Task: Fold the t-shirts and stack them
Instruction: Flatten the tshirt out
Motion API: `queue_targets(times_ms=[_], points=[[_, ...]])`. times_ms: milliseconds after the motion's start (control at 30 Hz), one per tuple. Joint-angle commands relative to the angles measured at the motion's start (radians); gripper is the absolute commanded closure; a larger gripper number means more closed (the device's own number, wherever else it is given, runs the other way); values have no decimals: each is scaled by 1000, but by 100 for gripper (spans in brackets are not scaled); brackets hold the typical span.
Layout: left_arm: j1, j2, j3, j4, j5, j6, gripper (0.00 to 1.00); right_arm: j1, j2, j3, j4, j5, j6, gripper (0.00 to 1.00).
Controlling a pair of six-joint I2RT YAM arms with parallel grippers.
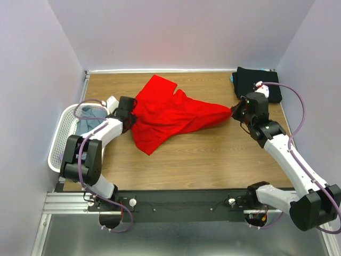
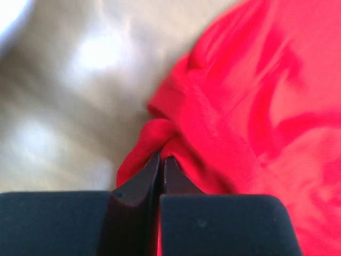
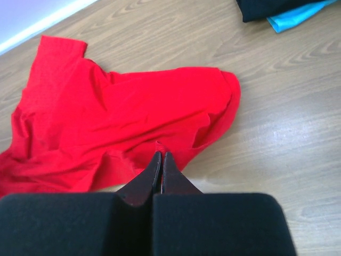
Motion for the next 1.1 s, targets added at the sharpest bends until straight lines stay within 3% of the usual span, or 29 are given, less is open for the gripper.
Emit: queue_targets(times_ms=[0,200,367,533,667,833,1067], points=[[67,-5,114,-26,-18,124,92,0,-14,-31,-44,25,9,100],[96,25,222,-40,37,251,59,2,11,-31,-44,5,20,99],[90,-90,167,-49,14,273,37,2,31,-31,-44,0,18,100],[12,-259,38,-110,-67,189,38,2,60,-16,-43,3,14,100],[-75,-347,-60,-162,-182,40,47,2,88,9,-43,3,9,99],[-144,-345,-138,-179,-141,-68,60,2,98,17,-36,-26,12,99],[-310,-253,-186,-185,-158,-158,58,2,111,9,-33,-33,5,99]])
